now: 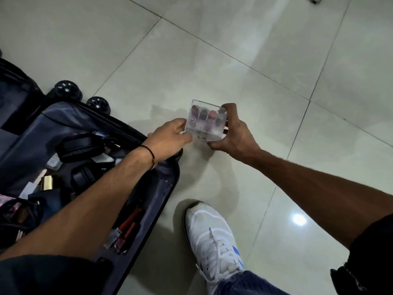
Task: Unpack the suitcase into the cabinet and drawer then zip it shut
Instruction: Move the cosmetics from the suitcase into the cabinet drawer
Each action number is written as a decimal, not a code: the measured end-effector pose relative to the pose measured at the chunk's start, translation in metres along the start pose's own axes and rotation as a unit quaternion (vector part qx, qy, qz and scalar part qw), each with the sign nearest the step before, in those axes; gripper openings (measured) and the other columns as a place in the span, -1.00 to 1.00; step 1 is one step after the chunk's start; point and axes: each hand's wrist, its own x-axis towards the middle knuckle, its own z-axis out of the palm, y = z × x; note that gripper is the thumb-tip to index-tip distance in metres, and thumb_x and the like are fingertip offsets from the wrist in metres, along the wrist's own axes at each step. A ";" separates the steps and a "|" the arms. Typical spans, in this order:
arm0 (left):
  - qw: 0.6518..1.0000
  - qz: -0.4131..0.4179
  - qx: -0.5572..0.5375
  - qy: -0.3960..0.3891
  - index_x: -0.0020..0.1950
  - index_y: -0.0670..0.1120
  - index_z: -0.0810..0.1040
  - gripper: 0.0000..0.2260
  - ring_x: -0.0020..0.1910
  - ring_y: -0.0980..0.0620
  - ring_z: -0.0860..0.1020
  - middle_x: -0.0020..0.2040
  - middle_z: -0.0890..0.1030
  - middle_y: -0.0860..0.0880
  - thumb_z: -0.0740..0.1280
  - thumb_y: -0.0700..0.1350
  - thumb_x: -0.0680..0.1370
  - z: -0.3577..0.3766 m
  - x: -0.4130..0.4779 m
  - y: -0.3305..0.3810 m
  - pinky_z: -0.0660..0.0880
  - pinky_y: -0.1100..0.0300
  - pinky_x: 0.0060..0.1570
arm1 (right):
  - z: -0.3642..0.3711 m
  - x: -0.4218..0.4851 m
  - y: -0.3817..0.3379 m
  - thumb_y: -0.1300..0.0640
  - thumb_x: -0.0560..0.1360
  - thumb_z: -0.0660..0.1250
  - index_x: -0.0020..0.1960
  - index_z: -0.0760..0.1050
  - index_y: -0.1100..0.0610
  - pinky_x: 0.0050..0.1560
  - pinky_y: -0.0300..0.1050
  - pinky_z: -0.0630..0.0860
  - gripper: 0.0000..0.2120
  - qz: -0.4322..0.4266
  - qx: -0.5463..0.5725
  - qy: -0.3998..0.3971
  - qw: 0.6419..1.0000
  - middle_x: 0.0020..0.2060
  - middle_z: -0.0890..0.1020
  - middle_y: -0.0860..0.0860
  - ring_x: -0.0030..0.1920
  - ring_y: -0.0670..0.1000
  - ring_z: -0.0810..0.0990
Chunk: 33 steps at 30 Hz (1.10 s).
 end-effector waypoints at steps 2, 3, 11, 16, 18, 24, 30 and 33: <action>0.989 0.012 -0.145 0.038 0.18 -0.01 0.57 -0.75 0.08 0.14 0.51 0.08 0.58 0.14 0.35 0.01 0.53 -0.013 -0.002 0.018 0.36 0.17 0.19 | -0.014 0.016 -0.018 0.30 0.30 0.54 0.21 0.18 0.04 -0.34 -0.28 0.51 -0.32 -0.007 0.021 0.022 1.000 -0.05 0.53 -0.17 -0.16 -0.15 0.60; 0.980 0.003 -0.192 0.047 0.29 0.00 0.53 -0.68 0.13 0.14 0.49 0.18 0.54 0.11 0.36 0.03 0.56 -0.021 -0.004 0.029 0.37 0.16 0.18 | -0.021 0.023 -0.029 0.31 0.30 0.54 0.21 0.17 0.03 -0.36 -0.31 0.49 -0.31 -0.011 0.031 0.033 0.999 -0.04 0.53 -0.16 -0.19 -0.20 0.59; 0.938 0.002 -0.342 0.055 0.43 0.17 0.40 -0.35 0.21 0.03 0.59 0.23 0.61 0.01 0.43 0.27 0.38 -0.067 -0.064 0.132 0.52 0.01 0.22 | -0.105 0.014 -0.157 0.36 0.31 0.53 0.26 0.16 0.09 -0.31 -0.38 0.46 -0.28 -0.058 0.033 -0.018 0.998 -0.09 0.50 -0.24 -0.22 -0.23 0.56; 0.919 -0.016 -0.382 0.093 0.43 -0.02 0.45 -0.29 0.15 -0.12 0.63 0.13 0.64 -0.22 0.49 0.18 0.33 -0.102 -0.162 0.243 0.53 0.08 0.23 | -0.192 -0.037 -0.276 0.30 0.34 0.59 0.31 0.10 0.00 -0.06 0.06 0.67 -0.20 -0.030 0.063 -0.097 0.993 0.06 0.47 -0.36 0.04 -0.20 0.61; 0.907 -0.030 -0.407 0.103 0.34 0.00 0.54 -0.38 0.11 -0.16 0.64 0.09 0.67 -0.17 0.49 0.16 0.32 -0.119 -0.212 0.305 0.54 0.09 0.21 | -0.240 -0.065 -0.342 0.31 0.33 0.61 0.36 0.10 0.06 0.16 -0.17 0.59 -0.15 -0.017 0.092 -0.128 0.987 0.18 0.45 -0.27 0.19 -0.15 0.56; 0.907 -0.002 -0.409 0.101 0.26 0.02 0.60 -0.66 0.16 -0.11 0.62 0.09 0.69 -0.08 0.37 0.06 0.50 -0.149 -0.368 0.495 0.49 -0.02 0.28 | -0.379 -0.163 -0.515 0.31 0.37 0.59 0.36 0.22 0.09 0.11 -0.20 0.54 -0.27 0.030 0.192 -0.156 0.968 0.28 0.46 -0.04 0.30 -0.05 0.49; 0.912 0.053 -0.392 0.106 0.36 -0.04 0.52 -0.47 0.21 -0.15 0.60 0.18 0.64 -0.16 0.43 0.10 0.43 -0.140 -0.482 0.606 0.48 -0.05 0.30 | -0.468 -0.270 -0.596 0.13 0.43 0.51 0.42 0.29 0.07 0.26 0.16 0.54 -0.36 0.044 0.314 -0.131 0.939 0.36 0.51 0.12 0.34 0.21 0.53; 0.912 0.093 -0.391 0.087 0.35 -0.04 0.54 -0.49 0.23 -0.19 0.57 0.21 0.63 -0.18 0.43 0.07 0.43 -0.117 -0.525 0.633 0.49 -0.03 0.29 | -0.497 -0.322 -0.607 0.08 0.52 0.36 0.42 0.35 0.07 0.17 0.14 0.59 -0.51 0.032 0.352 -0.087 0.931 0.37 0.50 0.17 0.32 0.24 0.54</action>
